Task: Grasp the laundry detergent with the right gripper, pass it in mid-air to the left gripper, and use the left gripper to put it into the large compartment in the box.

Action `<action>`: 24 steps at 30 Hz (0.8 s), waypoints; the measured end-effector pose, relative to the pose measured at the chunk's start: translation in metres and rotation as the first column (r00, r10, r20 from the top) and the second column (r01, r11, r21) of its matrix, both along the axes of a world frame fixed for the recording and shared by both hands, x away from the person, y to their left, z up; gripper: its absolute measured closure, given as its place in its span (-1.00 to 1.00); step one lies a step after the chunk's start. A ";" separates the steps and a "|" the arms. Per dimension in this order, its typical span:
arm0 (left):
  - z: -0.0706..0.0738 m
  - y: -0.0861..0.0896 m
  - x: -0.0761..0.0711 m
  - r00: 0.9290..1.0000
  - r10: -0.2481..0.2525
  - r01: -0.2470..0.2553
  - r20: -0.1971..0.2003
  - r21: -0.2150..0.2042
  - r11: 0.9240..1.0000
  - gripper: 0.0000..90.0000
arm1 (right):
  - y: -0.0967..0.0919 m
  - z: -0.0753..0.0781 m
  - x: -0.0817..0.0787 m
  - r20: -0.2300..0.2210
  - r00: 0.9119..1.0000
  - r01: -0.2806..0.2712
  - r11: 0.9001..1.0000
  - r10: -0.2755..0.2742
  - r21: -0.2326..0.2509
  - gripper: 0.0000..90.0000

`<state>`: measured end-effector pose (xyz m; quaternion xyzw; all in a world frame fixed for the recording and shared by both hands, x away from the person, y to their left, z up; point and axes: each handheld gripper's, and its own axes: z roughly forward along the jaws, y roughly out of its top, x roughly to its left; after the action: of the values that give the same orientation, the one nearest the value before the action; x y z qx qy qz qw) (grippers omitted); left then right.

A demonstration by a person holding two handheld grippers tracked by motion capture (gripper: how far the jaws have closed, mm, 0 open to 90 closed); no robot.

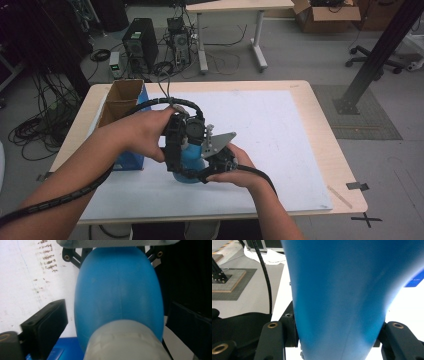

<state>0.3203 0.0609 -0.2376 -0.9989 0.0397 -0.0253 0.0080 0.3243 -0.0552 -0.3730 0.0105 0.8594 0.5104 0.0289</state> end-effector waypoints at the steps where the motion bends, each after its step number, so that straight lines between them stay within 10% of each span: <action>1: 0.000 0.000 0.000 1.000 0.000 0.000 0.001 0.002 1.000 -0.88 | 0.000 0.000 0.000 0.004 1.000 0.000 1.000 0.000 -0.001 -0.03; 24: 0.002 -0.003 -0.001 0.999 0.004 -0.004 0.037 0.022 1.000 -0.51 | 0.000 0.003 0.001 0.011 1.000 0.002 1.000 -0.002 -0.004 -0.03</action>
<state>0.3193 0.0584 -0.2356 -0.9981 0.0378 -0.0434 0.0198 0.3256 -0.0550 -0.3696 0.0087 0.8602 0.5087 0.0340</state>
